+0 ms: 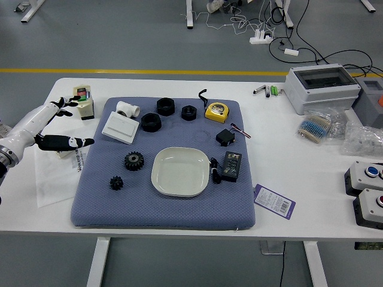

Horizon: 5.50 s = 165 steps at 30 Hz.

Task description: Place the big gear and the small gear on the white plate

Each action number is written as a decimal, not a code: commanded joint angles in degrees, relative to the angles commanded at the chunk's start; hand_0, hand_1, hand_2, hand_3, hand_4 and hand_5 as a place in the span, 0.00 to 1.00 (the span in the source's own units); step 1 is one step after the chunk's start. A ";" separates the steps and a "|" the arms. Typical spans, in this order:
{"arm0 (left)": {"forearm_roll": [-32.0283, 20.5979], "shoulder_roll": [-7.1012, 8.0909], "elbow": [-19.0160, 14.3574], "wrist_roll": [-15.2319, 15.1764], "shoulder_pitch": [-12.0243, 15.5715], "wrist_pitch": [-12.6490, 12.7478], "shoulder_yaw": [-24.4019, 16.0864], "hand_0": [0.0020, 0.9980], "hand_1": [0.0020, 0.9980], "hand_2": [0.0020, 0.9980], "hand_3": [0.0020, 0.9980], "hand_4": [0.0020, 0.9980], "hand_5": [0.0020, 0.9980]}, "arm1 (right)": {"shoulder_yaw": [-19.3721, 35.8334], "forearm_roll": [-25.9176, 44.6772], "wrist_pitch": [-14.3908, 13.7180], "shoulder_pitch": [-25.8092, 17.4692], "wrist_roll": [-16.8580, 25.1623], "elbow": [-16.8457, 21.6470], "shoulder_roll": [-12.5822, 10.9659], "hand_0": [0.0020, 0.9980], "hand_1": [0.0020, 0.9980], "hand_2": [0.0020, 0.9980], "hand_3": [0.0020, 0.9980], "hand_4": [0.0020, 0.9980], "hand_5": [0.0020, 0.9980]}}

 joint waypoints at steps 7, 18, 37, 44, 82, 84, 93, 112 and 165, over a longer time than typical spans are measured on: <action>6.74 -1.35 3.03 1.19 -3.22 0.61 5.84 0.77 0.82 0.91 0.91 0.90 0.10 | -0.05 -0.06 0.00 0.09 -0.04 0.00 -0.03 0.62 0.64 0.74 0.54 0.73 0.70; -1.98 -0.56 -0.99 6.29 -3.31 -7.20 10.53 0.75 0.78 0.85 0.85 0.83 0.06 | 0.22 -0.03 0.04 0.05 0.02 -0.01 -0.11 0.62 0.64 0.74 0.54 0.73 0.70; -0.27 1.18 -5.20 9.26 -1.77 -10.20 15.64 0.63 0.67 0.71 0.71 0.78 0.04 | -0.37 0.23 0.06 -0.37 0.07 -0.02 -0.09 0.62 0.64 0.74 0.54 0.74 0.70; 0.67 0.13 -2.96 8.87 -2.13 -8.92 17.38 0.61 0.64 0.66 0.69 0.72 0.02 | -0.60 0.30 0.04 -0.43 0.08 0.01 -0.14 0.62 0.64 0.74 0.54 0.74 0.70; -2.51 -5.24 -8.80 3.04 -7.99 -0.97 19.37 0.29 0.35 0.40 0.46 0.16 0.00 | -0.64 0.21 0.10 0.42 -0.01 0.06 -0.19 0.62 0.64 0.74 0.54 0.74 0.70; -2.05 -5.99 -7.72 2.91 -9.56 -0.50 21.85 0.30 0.39 0.44 0.53 0.51 0.00 | -0.63 0.21 0.07 0.50 0.01 0.07 -0.22 0.62 0.64 0.74 0.54 0.74 0.70; -3.11 -7.10 1.03 0.41 -15.31 3.14 32.02 0.32 0.42 0.51 0.62 0.90 0.13 | -1.14 0.17 0.06 0.85 -0.04 0.08 -0.40 0.62 0.64 0.74 0.54 0.74 0.70; -3.37 -7.74 4.12 -0.69 -16.71 6.92 32.23 0.42 0.57 0.68 0.79 1.00 0.48 | -1.40 0.41 -0.01 0.43 -0.07 0.05 -0.35 0.62 0.64 0.74 0.54 0.74 0.70; 4.33 4.55 9.13 5.85 -15.82 -11.71 26.30 0.63 0.74 0.85 0.92 1.00 0.12 | -0.80 0.81 -0.16 0.15 -0.02 0.00 -0.32 0.62 0.64 0.74 0.54 0.74 0.70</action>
